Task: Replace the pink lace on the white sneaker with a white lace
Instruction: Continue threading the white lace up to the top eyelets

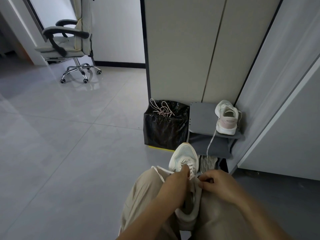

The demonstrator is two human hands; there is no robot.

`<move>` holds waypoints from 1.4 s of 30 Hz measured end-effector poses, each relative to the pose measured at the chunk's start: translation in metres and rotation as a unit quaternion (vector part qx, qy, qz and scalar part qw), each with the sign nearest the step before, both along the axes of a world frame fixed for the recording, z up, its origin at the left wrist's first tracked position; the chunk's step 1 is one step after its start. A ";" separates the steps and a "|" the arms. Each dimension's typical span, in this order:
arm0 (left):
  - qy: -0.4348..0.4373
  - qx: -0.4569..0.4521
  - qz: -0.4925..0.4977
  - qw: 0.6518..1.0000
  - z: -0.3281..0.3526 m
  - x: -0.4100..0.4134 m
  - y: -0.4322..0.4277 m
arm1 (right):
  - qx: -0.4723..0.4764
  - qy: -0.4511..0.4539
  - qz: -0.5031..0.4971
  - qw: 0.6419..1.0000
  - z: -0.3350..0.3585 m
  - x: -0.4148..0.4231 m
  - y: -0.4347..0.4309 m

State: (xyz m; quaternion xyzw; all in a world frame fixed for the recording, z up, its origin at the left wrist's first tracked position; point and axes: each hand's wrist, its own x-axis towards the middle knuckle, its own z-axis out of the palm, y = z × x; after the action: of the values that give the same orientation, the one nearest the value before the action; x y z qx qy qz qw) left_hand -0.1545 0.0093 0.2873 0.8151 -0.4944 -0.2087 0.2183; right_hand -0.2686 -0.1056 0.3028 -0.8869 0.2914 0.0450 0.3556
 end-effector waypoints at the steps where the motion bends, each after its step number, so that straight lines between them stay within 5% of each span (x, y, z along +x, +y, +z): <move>1: 0.007 -0.020 0.010 1.000 0.001 0.000 0.002 | -0.008 -0.003 -0.004 1.000 -0.001 0.000 0.001; 18: 0.043 -0.072 0.022 0.996 -0.009 0.010 0.005 | -0.130 -0.113 -0.038 0.984 -0.016 0.000 0.020; 23: 0.023 -0.116 0.028 0.993 -0.019 0.006 0.005 | -0.108 -0.101 -0.060 0.987 -0.012 -0.001 0.022; 27: 0.009 -0.138 0.037 0.990 -0.027 0.003 0.006 | -0.182 -0.031 -0.043 0.982 -0.013 0.004 0.029; 36: -0.080 -0.202 0.067 0.974 -0.035 -0.003 0.011 | 0.057 -0.078 -0.132 0.987 0.001 0.002 0.018; 42: -0.056 -0.206 0.078 0.974 -0.035 -0.006 0.009 | 0.078 -0.088 -0.137 0.984 0.000 0.001 0.016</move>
State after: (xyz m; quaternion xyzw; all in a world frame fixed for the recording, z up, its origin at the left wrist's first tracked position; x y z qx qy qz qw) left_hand -0.1604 0.0179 0.2525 0.7992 -0.4734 -0.0387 0.3684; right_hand -0.2681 -0.0897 0.3024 -0.8085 0.3729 -0.0600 0.4513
